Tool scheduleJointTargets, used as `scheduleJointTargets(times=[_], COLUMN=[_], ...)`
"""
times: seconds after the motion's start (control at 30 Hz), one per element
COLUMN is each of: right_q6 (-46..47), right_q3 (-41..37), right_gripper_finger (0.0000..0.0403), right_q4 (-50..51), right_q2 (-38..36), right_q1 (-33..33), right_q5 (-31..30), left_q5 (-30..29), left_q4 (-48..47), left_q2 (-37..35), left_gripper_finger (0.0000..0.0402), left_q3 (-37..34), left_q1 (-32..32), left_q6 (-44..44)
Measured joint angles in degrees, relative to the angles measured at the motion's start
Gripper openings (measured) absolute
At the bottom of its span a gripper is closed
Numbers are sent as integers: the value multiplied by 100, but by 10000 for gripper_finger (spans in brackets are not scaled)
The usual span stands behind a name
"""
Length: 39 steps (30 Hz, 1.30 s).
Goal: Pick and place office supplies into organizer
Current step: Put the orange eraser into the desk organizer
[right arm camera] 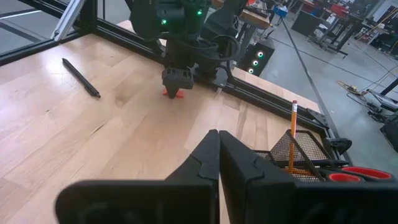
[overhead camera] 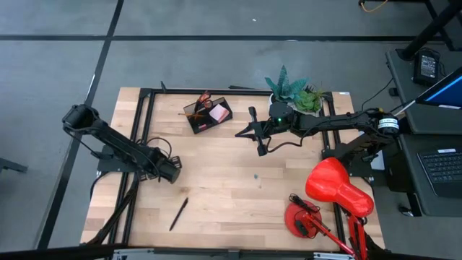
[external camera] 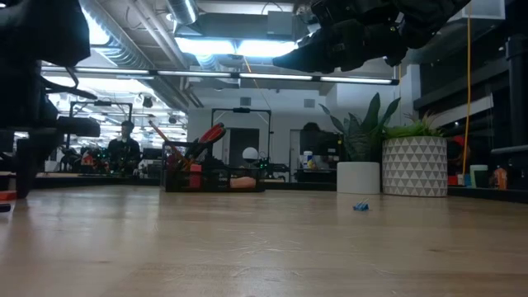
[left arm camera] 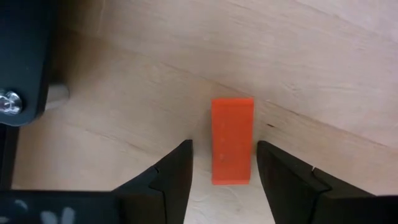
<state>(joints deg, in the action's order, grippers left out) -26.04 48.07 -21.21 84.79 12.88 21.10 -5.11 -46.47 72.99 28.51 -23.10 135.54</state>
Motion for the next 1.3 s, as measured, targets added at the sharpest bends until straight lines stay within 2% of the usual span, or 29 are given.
scheduleJointTargets(times=[0.53, 0.67, 0.9, 1.2, 1.3], right_q6=[0, 1, 0, 0, 0], right_q3=[0, 0, 0, 0, 0], right_gripper_finger=[10, 10, 10, 10, 10], right_q4=[-6, -7, -25, -52, -57], right_q2=[0, 0, 0, -2, -2], right_q1=[0, 0, 0, 2, 2], right_q5=[0, 0, 0, -2, -2], left_q5=[9, -11, -45, -849, -1325], left_q4=[10, 24, 19, -3, 77], left_q2=[0, -2, -3, 4, -4], left_gripper_finger=[87, 75, 71, 70, 70], left_q3=[7, 11, 38, 517, 694], left_q1=[6, -40, -91, -94, -87], left_q6=[-518, -847, -925, -1883, -2085])
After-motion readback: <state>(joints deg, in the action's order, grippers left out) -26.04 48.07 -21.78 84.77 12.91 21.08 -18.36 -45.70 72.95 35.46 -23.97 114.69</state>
